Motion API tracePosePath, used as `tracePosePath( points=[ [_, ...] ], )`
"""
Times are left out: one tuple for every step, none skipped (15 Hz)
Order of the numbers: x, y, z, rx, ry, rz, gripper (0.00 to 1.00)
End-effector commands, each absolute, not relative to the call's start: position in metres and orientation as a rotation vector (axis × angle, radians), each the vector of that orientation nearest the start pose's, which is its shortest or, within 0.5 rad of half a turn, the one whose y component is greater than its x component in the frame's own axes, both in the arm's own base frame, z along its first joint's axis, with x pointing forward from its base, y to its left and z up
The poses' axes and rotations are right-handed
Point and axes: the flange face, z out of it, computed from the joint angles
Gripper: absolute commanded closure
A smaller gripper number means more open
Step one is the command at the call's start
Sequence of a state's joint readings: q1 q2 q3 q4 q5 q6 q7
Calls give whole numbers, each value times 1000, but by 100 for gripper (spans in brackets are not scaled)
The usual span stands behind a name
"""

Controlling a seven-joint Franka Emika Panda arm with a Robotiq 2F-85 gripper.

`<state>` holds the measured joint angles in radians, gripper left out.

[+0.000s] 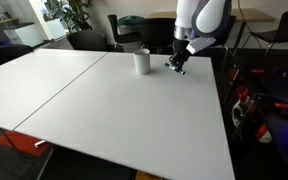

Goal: Pick up the marker and put it on the left side of the table

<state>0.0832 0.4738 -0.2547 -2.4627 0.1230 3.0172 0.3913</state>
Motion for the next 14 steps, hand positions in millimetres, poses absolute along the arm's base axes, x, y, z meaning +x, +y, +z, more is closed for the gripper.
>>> tracePosePath(
  points=[
    [455, -131, 144, -2938, 1172, -202, 95],
    [454, -142, 145, -2913, 1218, -202, 95],
    [452, -153, 146, -2885, 1267, -197, 95],
    [450, -166, 146, -2858, 1331, -198, 95],
    [449, -177, 146, -2836, 1377, -199, 95],
    [449, -189, 146, -2814, 1424, -204, 95],
    [449, -197, 146, -2796, 1463, -210, 95],
    [452, -206, 145, -2782, 1492, -224, 95],
    [455, -211, 146, -2772, 1502, -244, 95],
    [459, -215, 145, -2758, 1523, -259, 95],
    [465, -218, 145, -2748, 1523, -280, 95],
    [471, -220, 142, -2740, 1527, -291, 95],
    [478, -221, 139, -2732, 1527, -303, 95],
    [483, -221, 136, -2727, 1524, -314, 95]
  ],
)
